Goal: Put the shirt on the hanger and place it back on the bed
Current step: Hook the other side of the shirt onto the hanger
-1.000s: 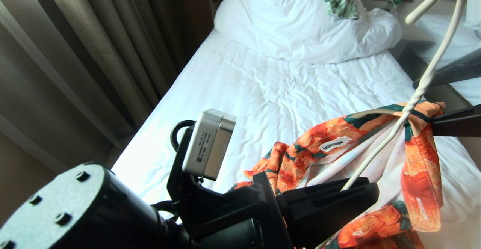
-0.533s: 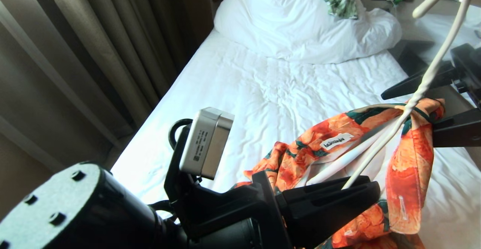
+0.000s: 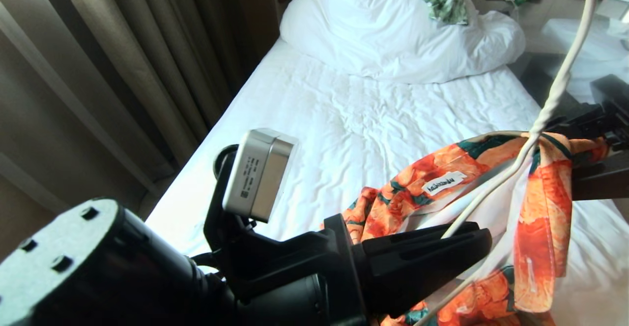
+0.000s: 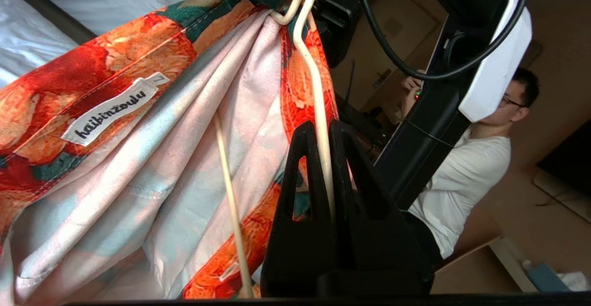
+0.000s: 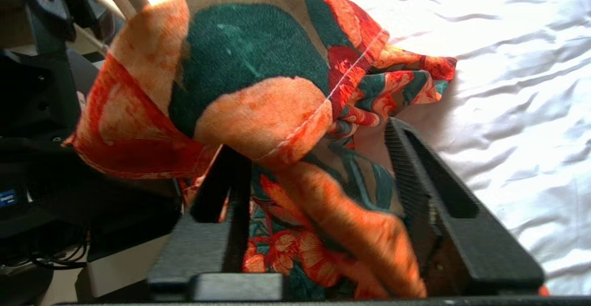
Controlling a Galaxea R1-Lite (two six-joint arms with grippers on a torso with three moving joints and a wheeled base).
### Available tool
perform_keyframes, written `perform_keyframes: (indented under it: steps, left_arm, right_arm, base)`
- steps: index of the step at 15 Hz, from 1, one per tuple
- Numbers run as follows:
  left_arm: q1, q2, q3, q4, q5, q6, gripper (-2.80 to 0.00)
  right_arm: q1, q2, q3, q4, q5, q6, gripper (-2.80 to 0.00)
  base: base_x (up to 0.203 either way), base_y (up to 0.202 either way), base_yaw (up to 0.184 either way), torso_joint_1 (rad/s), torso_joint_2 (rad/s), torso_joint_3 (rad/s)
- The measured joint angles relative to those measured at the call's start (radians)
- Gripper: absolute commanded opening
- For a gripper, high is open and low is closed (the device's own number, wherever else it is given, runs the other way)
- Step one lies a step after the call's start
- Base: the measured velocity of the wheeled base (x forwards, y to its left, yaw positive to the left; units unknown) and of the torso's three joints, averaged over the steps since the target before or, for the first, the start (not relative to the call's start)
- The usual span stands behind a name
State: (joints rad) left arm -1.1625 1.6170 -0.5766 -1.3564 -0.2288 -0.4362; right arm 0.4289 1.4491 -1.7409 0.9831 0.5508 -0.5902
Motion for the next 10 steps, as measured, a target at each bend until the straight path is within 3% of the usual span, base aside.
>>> perform_keyframes:
  steps: [4,10]
  left_arm:
    - [0.045,-0.018,-0.043,0.057,-0.031,0.004,-2.8]
    - [0.074,-0.084,-0.161,0.394,-0.036,0.066,-2.8]
  right_arm:
    - [0.003,-0.032,0.013,0.047,0.048,0.001,-2.8]
    - [0.001,-0.046,0.01,0.037,0.093,0.016,-2.8]
  base:
    - [0.0,0.0,0.0,0.0,0.0,0.0]
    - [0.0,0.0,0.0,0.0,0.0,0.0]
